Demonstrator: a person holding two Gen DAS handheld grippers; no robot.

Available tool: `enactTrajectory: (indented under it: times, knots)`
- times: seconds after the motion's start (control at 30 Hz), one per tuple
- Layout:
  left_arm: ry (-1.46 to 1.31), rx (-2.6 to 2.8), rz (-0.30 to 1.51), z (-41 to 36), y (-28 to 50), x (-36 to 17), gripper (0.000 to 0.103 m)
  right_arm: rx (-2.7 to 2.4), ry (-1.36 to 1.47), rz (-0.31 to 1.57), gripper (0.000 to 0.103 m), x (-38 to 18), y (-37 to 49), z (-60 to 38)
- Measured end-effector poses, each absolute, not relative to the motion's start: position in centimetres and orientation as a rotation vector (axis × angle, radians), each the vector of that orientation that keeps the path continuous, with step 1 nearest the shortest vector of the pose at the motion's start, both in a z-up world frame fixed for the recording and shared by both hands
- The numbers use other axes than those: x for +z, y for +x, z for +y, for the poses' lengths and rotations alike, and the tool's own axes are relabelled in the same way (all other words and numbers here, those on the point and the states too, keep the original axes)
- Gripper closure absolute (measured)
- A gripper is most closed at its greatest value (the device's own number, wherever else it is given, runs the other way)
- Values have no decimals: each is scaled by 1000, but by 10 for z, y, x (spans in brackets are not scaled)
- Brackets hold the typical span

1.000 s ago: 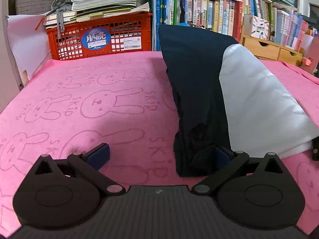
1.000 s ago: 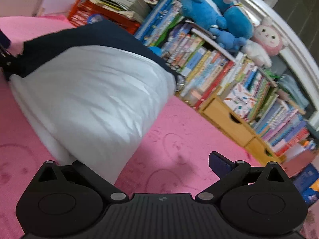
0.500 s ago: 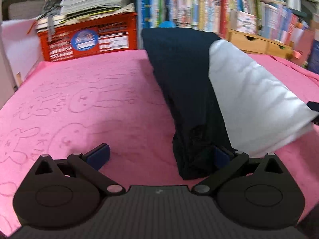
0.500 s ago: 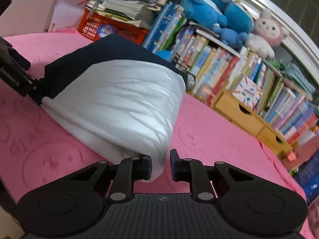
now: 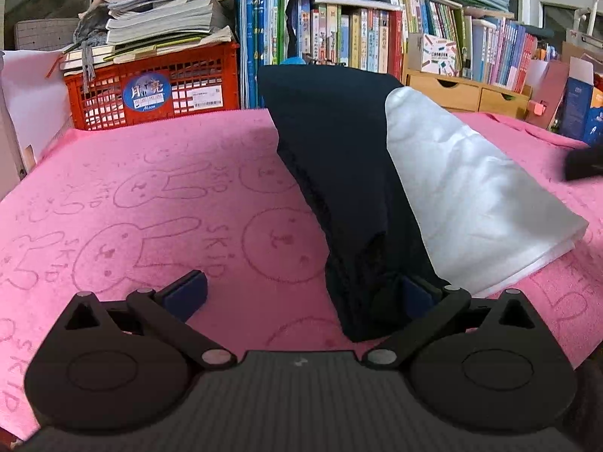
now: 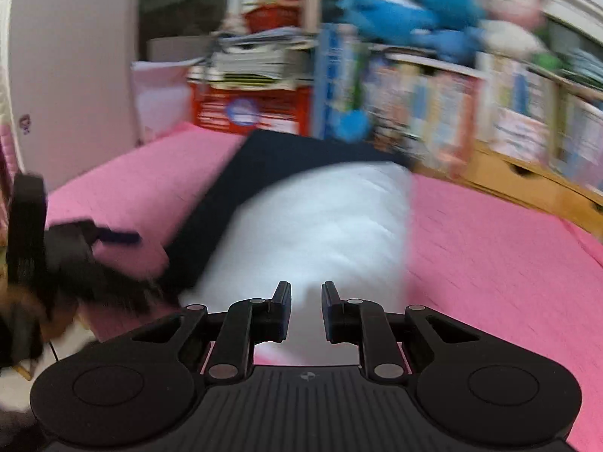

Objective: Fold clothes

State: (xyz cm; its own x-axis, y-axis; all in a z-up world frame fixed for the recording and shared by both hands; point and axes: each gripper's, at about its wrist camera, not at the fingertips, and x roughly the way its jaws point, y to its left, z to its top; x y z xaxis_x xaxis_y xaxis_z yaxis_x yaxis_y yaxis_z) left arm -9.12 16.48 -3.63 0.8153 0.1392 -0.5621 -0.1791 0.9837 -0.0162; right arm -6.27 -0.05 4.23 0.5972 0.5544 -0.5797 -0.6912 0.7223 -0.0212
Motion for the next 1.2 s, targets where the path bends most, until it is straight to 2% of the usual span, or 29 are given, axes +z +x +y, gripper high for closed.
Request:
enactTrajectory:
  times: [0.13,0.23,0.27,0.3,0.43,0.57,0.73,0.8,0.83,0.87,0.9,0.93,1.03,1.2]
  knots:
    - [-73,181,565,163,-94,-39,0,765,-255,667,84,25,18,73]
    - [-76,192,542,163,-95,-41,0,721,-265,699,90,19,68,114]
    - [-76,191,537,163,-95,-41,0,701,-279,703,95,19,83,123]
    - [-76,188,531,163,-96,-42,0,679,-300,710,95,18,98,132]
    - [-75,177,515,164,-97,-43,0,669,-307,721,97,9,135,151]
    - [-76,168,507,165,-98,-45,0,645,-260,731,103,-11,161,157]
    - [-73,164,503,165,-98,-47,0,671,-163,741,101,-16,182,153]
    - [-72,161,501,166,-99,-48,0,689,-88,730,93,-6,176,139]
    - [-71,161,499,167,-99,-49,0,696,-42,716,80,1,170,130]
    - [-71,161,498,167,-99,-49,0,717,-10,697,57,10,161,121]
    - [-72,162,498,166,-100,-49,0,742,4,668,40,19,148,112]
    - [-72,162,497,166,-100,-49,0,764,-10,634,37,28,131,101]
    - [-70,162,497,166,-100,-50,0,796,-85,567,37,46,75,68]
    - [-65,162,500,166,-100,-50,0,772,-82,654,37,22,14,-17]
